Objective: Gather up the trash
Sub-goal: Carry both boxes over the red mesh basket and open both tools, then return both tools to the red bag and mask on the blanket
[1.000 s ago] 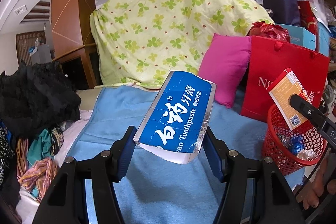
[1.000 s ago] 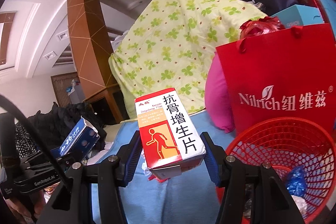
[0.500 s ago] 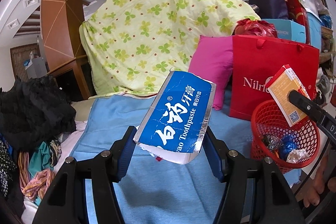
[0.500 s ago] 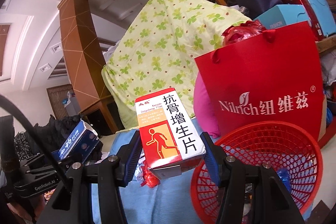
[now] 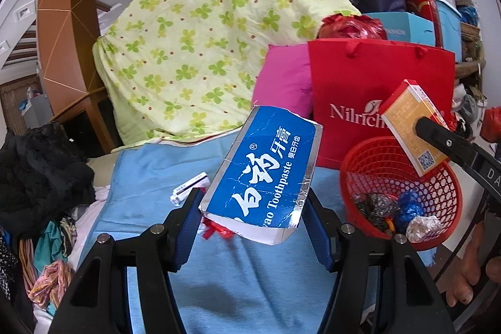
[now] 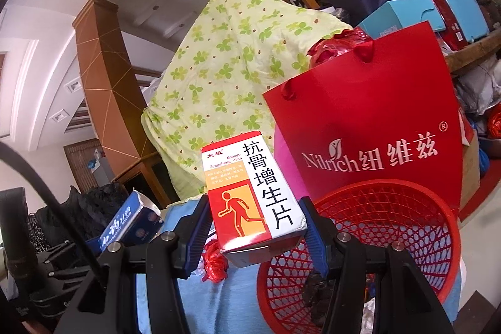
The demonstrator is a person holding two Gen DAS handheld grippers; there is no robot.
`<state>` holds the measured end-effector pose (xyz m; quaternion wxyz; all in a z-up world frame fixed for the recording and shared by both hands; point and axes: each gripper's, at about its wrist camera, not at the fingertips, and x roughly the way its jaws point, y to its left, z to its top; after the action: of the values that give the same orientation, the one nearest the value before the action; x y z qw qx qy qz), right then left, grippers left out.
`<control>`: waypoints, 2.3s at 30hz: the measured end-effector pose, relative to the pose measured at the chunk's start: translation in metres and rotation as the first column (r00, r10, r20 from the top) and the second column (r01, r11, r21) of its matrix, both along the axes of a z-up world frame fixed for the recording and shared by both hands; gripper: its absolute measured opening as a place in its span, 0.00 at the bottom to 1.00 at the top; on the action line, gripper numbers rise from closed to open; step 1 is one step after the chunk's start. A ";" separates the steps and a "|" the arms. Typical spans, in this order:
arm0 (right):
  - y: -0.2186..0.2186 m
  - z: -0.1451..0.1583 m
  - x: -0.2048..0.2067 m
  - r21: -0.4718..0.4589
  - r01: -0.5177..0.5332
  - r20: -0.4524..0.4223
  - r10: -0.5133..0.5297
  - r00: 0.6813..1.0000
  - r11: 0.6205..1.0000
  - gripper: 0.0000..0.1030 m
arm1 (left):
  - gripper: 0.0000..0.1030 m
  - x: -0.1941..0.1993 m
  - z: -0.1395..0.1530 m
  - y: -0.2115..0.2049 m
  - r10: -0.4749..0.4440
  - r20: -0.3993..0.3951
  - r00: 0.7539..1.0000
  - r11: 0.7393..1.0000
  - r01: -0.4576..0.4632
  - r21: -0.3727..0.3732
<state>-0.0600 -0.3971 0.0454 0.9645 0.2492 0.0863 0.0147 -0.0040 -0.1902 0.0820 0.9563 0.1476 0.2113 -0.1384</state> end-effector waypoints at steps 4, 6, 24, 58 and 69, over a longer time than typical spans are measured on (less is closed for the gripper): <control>-0.008 -0.003 -0.002 0.020 0.010 -0.006 -0.010 1.000 1.000 0.57 | 0.63 -0.001 -0.002 -0.011 -0.021 -0.006 1.000 1.000 0.021 0.007; -0.013 -0.004 -0.003 0.037 0.016 -0.008 -0.015 1.000 0.999 0.57 | 0.63 -0.002 -0.001 -0.016 -0.030 -0.007 1.000 1.000 0.030 0.007; -0.083 -0.034 -0.009 0.311 0.064 -0.063 -0.047 0.997 0.948 0.57 | 0.63 0.016 -0.007 -0.072 -0.251 -0.114 0.961 0.965 0.239 -0.109; -0.097 -0.045 -0.006 0.435 0.090 -0.038 -0.081 0.996 0.896 0.76 | 0.66 0.060 -0.059 -0.058 -0.293 -0.234 0.927 0.941 0.236 -0.242; 0.018 0.001 0.022 0.088 -0.108 0.056 0.103 0.993 0.990 0.76 | 0.67 0.085 -0.078 0.080 -0.007 -0.195 0.981 0.979 -0.033 -0.200</control>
<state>-0.0384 -0.3786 0.0462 0.9519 0.2874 0.0738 0.0761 0.0809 -0.1103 0.0038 0.9418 0.0342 0.2899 -0.1667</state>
